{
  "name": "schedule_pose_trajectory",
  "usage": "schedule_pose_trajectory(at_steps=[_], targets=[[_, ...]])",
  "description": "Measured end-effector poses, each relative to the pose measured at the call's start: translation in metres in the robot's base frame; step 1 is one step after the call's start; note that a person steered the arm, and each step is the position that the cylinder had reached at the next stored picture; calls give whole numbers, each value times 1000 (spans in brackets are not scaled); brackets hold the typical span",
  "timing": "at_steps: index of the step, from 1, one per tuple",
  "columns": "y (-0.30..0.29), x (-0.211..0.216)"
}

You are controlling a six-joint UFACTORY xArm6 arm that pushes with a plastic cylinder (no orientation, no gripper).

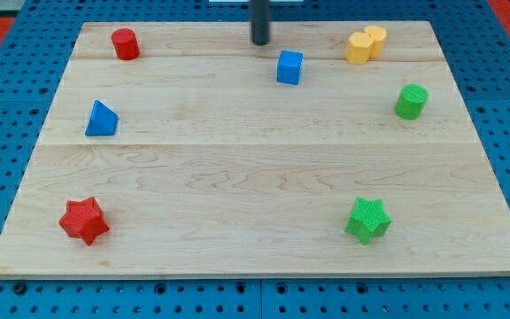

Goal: Move the blue cube left to the green circle

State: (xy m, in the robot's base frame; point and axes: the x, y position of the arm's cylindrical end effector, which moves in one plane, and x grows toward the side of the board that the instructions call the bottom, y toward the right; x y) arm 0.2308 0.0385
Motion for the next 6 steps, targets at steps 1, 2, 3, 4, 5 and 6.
schedule_pose_trajectory(at_steps=[1, 2, 3, 4, 5, 6], targets=[[20, 40], [-18, 92], [-16, 116], [60, 121], [31, 151], [-32, 131]])
